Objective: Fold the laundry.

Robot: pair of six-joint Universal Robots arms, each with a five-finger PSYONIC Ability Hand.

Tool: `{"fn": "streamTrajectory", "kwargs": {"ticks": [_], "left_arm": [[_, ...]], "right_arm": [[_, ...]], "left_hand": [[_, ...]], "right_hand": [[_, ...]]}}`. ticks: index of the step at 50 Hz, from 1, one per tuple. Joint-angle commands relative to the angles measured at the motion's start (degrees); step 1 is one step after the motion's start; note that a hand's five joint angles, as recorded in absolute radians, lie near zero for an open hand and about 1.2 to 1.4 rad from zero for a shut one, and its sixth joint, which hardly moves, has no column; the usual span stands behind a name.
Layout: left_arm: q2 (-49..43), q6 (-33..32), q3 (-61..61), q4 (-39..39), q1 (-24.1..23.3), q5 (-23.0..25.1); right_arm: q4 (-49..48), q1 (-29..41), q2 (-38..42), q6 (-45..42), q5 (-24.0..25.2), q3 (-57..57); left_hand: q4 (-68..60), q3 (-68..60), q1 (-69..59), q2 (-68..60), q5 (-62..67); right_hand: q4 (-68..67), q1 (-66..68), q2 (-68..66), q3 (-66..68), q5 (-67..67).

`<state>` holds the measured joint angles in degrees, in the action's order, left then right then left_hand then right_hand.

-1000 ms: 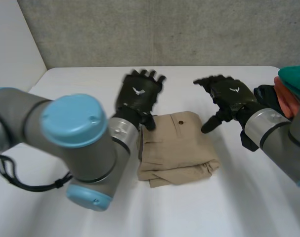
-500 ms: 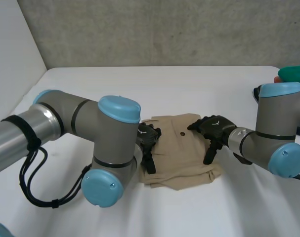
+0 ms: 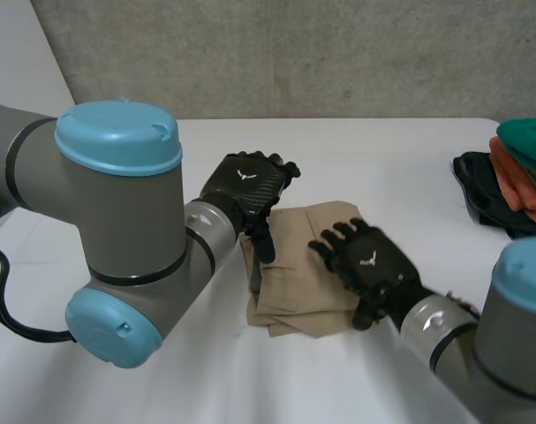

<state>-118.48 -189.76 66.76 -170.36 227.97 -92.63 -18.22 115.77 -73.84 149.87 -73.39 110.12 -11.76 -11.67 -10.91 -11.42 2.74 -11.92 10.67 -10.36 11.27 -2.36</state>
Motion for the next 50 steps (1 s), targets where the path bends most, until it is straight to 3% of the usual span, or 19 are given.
{"fn": "streamTrajectory", "kwargs": {"ticks": [1, 11, 33, 36, 39, 40, 41, 43, 50], "left_arm": [[-0.08, 0.18, 1.00, -1.12, 0.72, 1.22], [-0.26, 0.18, 1.26, -2.08, 1.07, 1.22], [0.00, 0.26, 1.97, -2.26, 1.51, 1.22], [0.01, 0.18, 2.06, -2.17, 1.51, 1.22], [0.01, 0.18, 2.06, -2.17, 1.60, 1.22], [0.01, 0.18, 2.06, -2.26, 1.69, 1.22], [0.01, 0.18, 2.06, -2.17, 1.78, 1.22], [0.09, 0.18, 2.06, -2.17, 1.78, 1.22], [1.85, 0.18, 1.88, -2.26, 1.87, 1.40]], "right_arm": [[-10.95, 1.13, 6.68, -0.19, -0.70, 2.82], [-19.56, 1.13, 13.62, -3.17, -1.22, 0.19], [-19.66, 2.09, 17.77, -5.12, -2.81, -8.78], [-19.75, 2.27, 18.90, -5.12, -2.54, -10.19], [-19.57, 2.45, 20.75, -5.29, -2.28, -12.12], [-19.48, 2.45, 21.19, -5.29, -2.45, -12.65], [-19.48, 2.27, 21.37, -4.94, -2.63, -13.78], [-19.66, 1.83, 21.02, -4.33, -2.54, -14.49], [-19.13, 1.22, 18.21, -3.10, -2.37, -20.11]], "left_hand": [[1.76, 1.67, 0.91, 1.42, -2.74], [1.76, 1.67, 0.91, 1.42, -2.74], [1.76, 1.67, 0.91, 1.42, -2.74], [1.76, 1.67, 0.91, 1.42, -2.74], [1.76, 1.67, 0.91, 1.42, -2.74], [1.76, 1.67, 0.91, 1.42, -2.74], [1.76, 1.67, 0.91, 1.42, -2.74], [1.76, 1.67, 0.91, 1.42, -2.74], [1.76, 1.67, 0.91, 1.42, -2.74]], "right_hand": [[1.92, -0.67, 0.36, -1.27, 2.36], [1.92, -0.67, 0.36, -1.27, 2.36], [-7.92, 9.17, -9.48, 8.57, -7.48], [-13.62, 14.87, -15.18, 14.27, -13.18], [-27.89, 29.14, -29.45, 28.54, -27.45], [-36.26, 37.51, -37.82, 36.91, -35.82], [-53.17, 54.42, -54.73, 53.82, -52.72], [-68.00, 69.25, -69.56, 68.65, -67.56], [-68.08, 69.33, -69.64, 68.73, -67.64]]}}
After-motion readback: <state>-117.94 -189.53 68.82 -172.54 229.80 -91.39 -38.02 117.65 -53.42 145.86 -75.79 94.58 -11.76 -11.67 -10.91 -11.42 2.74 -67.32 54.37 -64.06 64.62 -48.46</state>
